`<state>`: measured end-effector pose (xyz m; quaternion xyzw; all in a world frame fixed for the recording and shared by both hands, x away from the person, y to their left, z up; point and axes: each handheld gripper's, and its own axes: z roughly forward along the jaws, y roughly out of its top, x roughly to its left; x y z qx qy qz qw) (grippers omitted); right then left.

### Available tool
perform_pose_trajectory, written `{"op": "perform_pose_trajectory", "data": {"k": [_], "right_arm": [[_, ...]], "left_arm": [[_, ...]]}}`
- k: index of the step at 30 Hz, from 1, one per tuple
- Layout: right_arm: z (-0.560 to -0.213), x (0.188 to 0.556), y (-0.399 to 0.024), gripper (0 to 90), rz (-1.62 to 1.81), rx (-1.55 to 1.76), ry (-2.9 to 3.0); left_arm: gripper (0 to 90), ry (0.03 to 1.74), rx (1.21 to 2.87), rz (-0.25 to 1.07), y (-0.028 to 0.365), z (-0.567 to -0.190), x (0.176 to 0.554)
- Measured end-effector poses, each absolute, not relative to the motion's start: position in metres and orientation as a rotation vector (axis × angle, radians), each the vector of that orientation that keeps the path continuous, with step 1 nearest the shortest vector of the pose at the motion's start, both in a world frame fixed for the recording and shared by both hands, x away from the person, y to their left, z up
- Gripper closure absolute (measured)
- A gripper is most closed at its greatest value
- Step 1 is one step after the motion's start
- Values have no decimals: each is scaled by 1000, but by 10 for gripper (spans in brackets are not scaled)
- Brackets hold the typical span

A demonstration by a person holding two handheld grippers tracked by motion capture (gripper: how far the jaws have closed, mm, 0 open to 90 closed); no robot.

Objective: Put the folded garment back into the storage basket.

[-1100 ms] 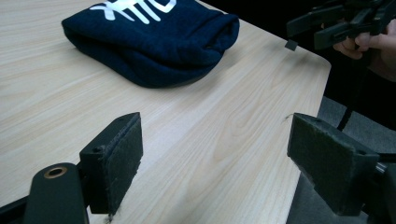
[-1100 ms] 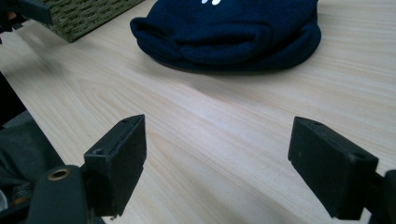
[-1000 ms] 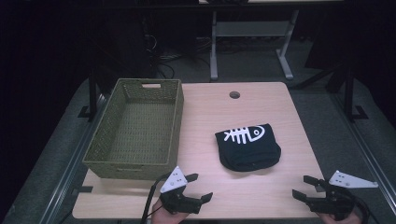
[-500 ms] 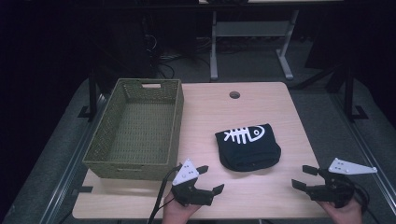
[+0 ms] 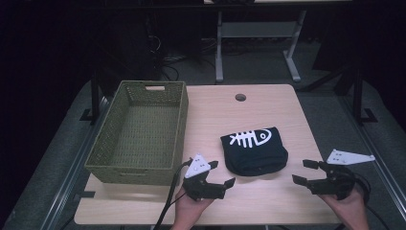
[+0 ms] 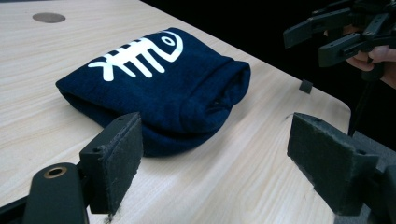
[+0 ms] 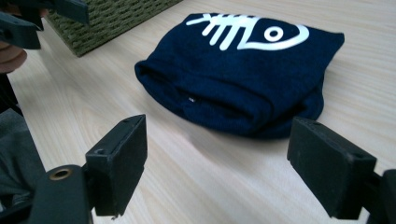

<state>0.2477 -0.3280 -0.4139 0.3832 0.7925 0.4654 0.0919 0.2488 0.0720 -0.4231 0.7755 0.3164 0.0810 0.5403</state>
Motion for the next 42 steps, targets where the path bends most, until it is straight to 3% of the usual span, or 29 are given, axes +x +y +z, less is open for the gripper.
{"op": "perform_pose_trajectory", "data": {"k": [21, 42], "right_arm": [[-406, 311, -315, 216, 1275, 1206, 2438], [-425, 363, -306, 229, 1106, 1425, 2457]], "left_arm": [[217, 923, 1865, 274, 45, -431, 295], [257, 1159, 1909, 220, 29, -458, 331]]}}
